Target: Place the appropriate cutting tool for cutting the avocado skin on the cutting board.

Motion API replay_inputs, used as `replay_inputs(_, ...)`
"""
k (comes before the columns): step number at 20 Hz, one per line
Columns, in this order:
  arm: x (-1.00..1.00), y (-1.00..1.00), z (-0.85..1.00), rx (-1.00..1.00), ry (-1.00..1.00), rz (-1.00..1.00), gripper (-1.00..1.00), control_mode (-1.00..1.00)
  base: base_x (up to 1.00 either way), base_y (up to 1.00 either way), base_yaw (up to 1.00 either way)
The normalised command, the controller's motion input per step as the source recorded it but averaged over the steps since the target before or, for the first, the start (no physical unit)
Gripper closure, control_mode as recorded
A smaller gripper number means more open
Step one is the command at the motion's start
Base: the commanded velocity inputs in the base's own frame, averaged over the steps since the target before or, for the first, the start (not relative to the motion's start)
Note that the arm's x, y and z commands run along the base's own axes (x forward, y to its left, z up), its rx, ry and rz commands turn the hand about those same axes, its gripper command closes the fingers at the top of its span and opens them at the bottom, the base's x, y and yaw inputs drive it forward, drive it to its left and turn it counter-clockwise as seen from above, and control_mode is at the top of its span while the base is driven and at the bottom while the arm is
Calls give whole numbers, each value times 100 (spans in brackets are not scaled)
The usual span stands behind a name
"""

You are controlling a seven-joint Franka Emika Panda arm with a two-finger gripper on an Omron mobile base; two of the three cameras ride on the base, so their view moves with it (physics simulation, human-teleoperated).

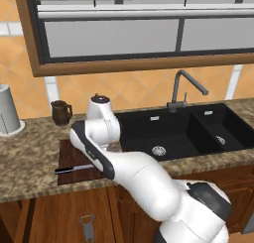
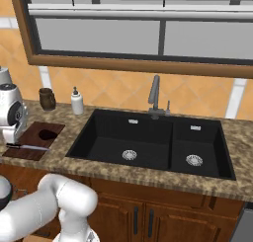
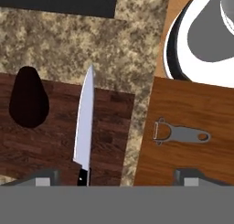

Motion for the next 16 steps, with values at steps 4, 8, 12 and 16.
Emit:
replay_inputs(4, -36, -92, 12, 5, -2, 2, -100, -100, 0, 0, 0)
replay_inputs(8, -2, -87, 16, 3, -3, 6, -100, -100, 0, 0, 0)
replay_inputs(12, 1, -78, 3, 3, -2, 9, -100, -100, 0, 0, 0)
replay_inputs(16, 13, -59, 0, 3, -2, 9, -100, -100, 0, 0, 0)
